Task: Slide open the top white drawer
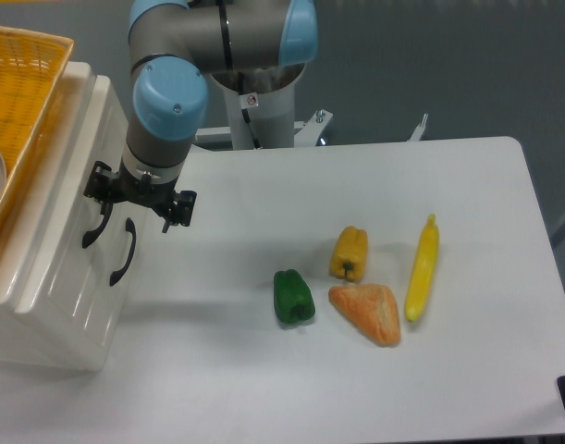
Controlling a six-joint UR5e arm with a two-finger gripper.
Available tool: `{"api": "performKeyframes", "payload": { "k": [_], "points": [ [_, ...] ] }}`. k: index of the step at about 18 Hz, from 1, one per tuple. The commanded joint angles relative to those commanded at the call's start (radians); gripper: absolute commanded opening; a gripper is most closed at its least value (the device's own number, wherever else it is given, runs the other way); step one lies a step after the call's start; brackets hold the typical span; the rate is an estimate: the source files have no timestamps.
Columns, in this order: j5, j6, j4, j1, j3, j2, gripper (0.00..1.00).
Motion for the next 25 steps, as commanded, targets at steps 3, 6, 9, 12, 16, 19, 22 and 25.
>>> {"api": "performKeyframes", "payload": {
  "k": [3,6,9,12,16,19,22,25],
  "points": [
    [0.002,0.0,0.0,-0.003,0.0,-0.002,1.0],
    [0.0,0.0,0.0,-0.008,-0.003,-0.002,1.0],
    [0.002,-0.002,0.0,-0.014,-0.005,-0.003,1.0],
    [0.006,-0.009,0.0,-0.018,-0.005,-0.011,1.0],
    [0.009,-0.015,-0.003,-0.028,-0.008,-0.011,1.0],
    [0.011,-0.017,-0.006,-0.029,-0.008,-0.011,1.0],
    [0.011,-0.018,-0.006,-0.029,-0.009,-0.011,1.0],
    [0.012,-0.018,-0.006,-0.029,-0.009,-0.012,1.0]
  ]
}}
